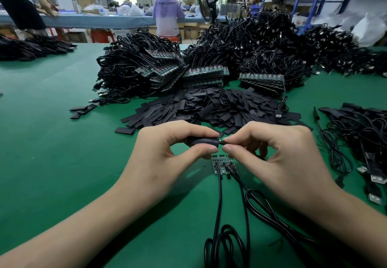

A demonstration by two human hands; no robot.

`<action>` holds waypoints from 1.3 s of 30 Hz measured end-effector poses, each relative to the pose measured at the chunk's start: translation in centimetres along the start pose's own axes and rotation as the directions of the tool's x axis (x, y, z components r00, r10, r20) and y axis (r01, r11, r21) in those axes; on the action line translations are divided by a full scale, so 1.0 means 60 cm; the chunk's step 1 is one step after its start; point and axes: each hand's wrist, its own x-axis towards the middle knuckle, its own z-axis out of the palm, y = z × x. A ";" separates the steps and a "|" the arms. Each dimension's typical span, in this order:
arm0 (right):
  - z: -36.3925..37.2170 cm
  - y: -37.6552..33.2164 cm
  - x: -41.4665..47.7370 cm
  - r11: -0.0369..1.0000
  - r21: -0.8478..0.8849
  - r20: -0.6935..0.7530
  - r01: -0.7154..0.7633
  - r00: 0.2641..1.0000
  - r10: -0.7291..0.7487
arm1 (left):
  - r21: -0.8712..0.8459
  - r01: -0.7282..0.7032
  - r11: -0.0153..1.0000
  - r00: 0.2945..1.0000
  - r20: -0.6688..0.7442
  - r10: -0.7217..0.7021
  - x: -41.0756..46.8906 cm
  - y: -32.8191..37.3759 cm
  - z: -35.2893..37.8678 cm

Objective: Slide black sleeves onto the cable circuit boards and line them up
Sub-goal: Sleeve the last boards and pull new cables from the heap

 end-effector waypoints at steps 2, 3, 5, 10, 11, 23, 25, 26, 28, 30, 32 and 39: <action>0.001 -0.003 0.000 1.000 -0.006 -0.005 0.006 1.000 -0.006 | 0.015 -0.004 1.000 1.000 0.009 0.004 0.000 0.001 0.000; 0.001 -0.004 -0.001 1.000 -0.002 -0.004 0.008 1.000 -0.008 | 0.024 -0.011 1.000 1.000 0.012 0.010 -0.001 0.002 0.001; 0.001 -0.007 -0.002 1.000 -0.004 -0.003 0.009 1.000 -0.009 | 0.042 -0.025 0.999 1.000 0.016 0.024 0.000 0.004 0.001; 0.003 -0.010 0.001 0.993 0.065 0.015 -0.094 0.996 0.093 | 0.064 -0.027 0.998 0.999 -0.031 0.029 0.004 0.005 0.000; 0.004 -0.011 0.002 0.984 0.111 0.034 -0.137 0.990 0.134 | 0.060 -0.012 0.998 0.998 -0.066 0.016 0.005 0.005 0.000; 0.002 -0.008 0.008 0.750 0.467 0.316 -0.468 0.881 0.353 | 0.158 0.057 0.986 0.983 -0.181 -0.028 0.003 0.009 0.001; 0.002 -0.009 0.008 0.753 0.463 0.327 -0.469 0.879 0.347 | 0.207 0.045 0.977 0.985 -0.174 -0.008 0.003 0.011 0.000; 0.002 -0.010 0.009 0.757 0.459 0.325 -0.465 0.881 0.344 | 0.218 0.045 0.975 0.985 -0.174 -0.007 0.004 0.012 0.000; 0.002 -0.012 0.009 0.795 0.414 0.301 -0.443 0.891 0.339 | 0.224 0.055 0.973 0.984 -0.176 -0.016 0.004 0.013 -0.001; 0.005 -0.013 0.008 0.852 0.334 0.276 -0.402 0.906 0.320 | 0.225 0.074 0.971 0.983 -0.181 -0.033 0.004 0.015 -0.001; 0.009 -0.014 0.008 0.885 0.286 0.269 -0.369 0.917 0.295 | 0.226 0.092 0.970 0.982 -0.180 -0.051 0.004 0.013 -0.001; -0.028 0.019 0.025 0.918 0.172 0.033 -0.357 0.933 0.357 | 0.327 0.113 0.938 0.983 0.101 -0.154 0.000 -0.011 0.006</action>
